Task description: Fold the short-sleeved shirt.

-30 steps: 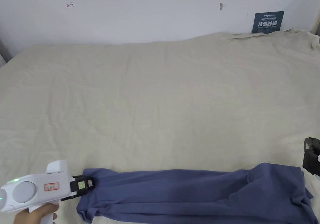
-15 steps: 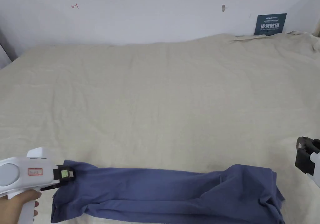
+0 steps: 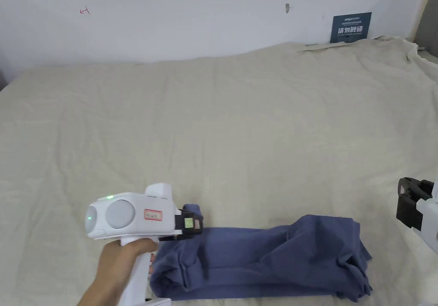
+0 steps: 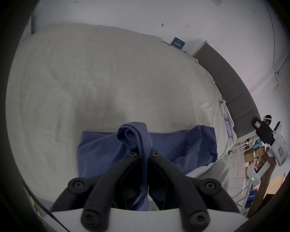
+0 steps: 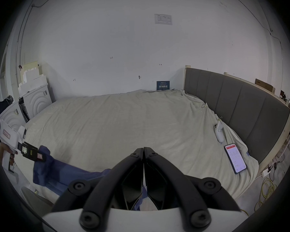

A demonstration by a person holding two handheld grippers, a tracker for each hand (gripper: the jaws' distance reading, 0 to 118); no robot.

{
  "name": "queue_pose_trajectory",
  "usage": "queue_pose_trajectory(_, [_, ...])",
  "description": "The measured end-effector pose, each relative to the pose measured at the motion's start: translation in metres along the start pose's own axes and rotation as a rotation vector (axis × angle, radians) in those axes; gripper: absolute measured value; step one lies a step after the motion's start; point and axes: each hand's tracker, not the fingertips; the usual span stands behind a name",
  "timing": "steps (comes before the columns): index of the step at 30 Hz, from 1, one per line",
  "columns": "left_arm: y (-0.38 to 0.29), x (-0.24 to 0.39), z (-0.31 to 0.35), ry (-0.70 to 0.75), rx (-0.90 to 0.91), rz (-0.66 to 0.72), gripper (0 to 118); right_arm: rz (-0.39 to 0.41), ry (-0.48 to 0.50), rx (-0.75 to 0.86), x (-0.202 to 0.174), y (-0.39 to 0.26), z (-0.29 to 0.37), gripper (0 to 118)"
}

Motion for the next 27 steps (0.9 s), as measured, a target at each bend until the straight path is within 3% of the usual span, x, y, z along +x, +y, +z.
queue_pose_trajectory(9, [-0.015,0.018,-0.076,0.038,-0.096,0.048,7,-0.006,-0.013,-0.012,0.008,-0.005,0.003,0])
queue_pose_trajectory(11, [-0.02,0.021,-0.081,0.049,-0.096,0.049,23,-0.006,-0.014,-0.016,0.009,-0.005,0.003,1])
queue_pose_trajectory(12, [-0.021,0.021,-0.081,0.047,-0.097,0.043,38,-0.005,-0.016,-0.017,0.009,-0.005,0.003,1])
queue_pose_trajectory(14, [-0.022,0.023,-0.08,0.031,-0.09,0.024,45,-0.005,-0.016,-0.02,0.01,-0.006,0.003,1])
queue_pose_trajectory(16, [-0.022,0.027,-0.077,0.033,-0.087,0.009,86,-0.006,-0.016,-0.021,0.01,-0.006,0.002,0])
queue_pose_trajectory(18, [-0.021,0.03,-0.07,0.05,-0.061,-0.012,106,-0.008,-0.013,-0.021,0.009,-0.006,0.003,0])
queue_pose_trajectory(24, [-0.015,0.025,-0.023,0.054,0.092,-0.046,108,-0.003,-0.004,-0.017,0.006,-0.003,0.004,1])
queue_pose_trajectory(27, [-0.016,0.019,-0.003,0.122,0.166,-0.064,108,-0.002,0.0,-0.013,0.005,-0.001,0.005,0])
